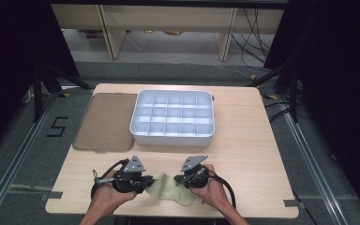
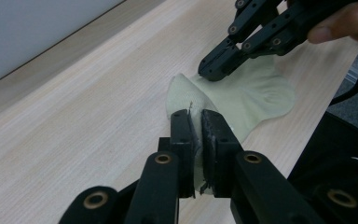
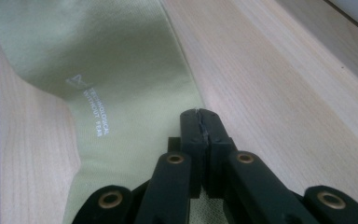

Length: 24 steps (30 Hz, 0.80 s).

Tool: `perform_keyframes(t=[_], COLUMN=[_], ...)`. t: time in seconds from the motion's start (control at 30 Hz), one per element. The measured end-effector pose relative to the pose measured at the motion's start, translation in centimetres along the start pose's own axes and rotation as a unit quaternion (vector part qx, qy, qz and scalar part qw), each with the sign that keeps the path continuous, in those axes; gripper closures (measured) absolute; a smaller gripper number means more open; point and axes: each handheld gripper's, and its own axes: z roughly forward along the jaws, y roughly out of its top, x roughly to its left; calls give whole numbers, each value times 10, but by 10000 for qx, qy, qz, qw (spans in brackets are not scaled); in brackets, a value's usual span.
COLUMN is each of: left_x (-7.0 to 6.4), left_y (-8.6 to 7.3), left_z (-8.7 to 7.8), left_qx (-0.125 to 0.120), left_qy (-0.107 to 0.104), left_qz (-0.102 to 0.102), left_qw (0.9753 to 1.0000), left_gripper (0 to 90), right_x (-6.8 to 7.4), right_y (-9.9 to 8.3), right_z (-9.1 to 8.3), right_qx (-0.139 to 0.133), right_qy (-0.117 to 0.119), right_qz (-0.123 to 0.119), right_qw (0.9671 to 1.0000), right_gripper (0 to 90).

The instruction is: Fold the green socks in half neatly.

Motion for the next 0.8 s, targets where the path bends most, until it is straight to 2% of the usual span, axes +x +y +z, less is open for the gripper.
perform_keyframes(t=[0.07,0.1,0.13,0.17,0.23,0.27,0.3,0.6,0.63,0.77,0.8], left_x=[0,-2,-2,-1,0,1,0,-1,-1,0,0], left_y=[0,1,1,2,4,4,5,8,8,7,7], left_z=[0,1,1,0,0,-1,0,4,3,4,4], left_qx=[-18,-72,-72,-53,-101,-77,-90,-151,-133,-133,-125], left_qy=[-4,-14,-14,-4,4,-25,-21,-56,-84,-81,-77], left_qz=[-22,-152,-152,-48,-79,-75,-107,-153,-129,-127,-131], left_qw=[10000,9999,9999,10000,9999,9999,9999,9998,9998,9998,9998], left_gripper=[830,829,829,829,829,829,829,828,829,829,829], right_x=[-1,-2,-4,-4,-5,-3,-5,-7,-6,-7,-8], right_y=[2,2,3,4,6,6,7,9,9,9,10], right_z=[2,5,5,6,7,8,9,11,11,9,3], right_qx=[-38,-119,-71,-70,-74,-28,-75,-101,-82,-121,-253], right_qy=[53,63,74,113,116,148,161,250,242,262,282], right_qz=[43,54,33,81,29,184,45,32,151,185,281], right_qw=[10000,9999,9999,9999,9999,9997,9998,9996,9996,9994,9989], right_gripper=[898,899,899,899,899,899,899,899,899,889,889])
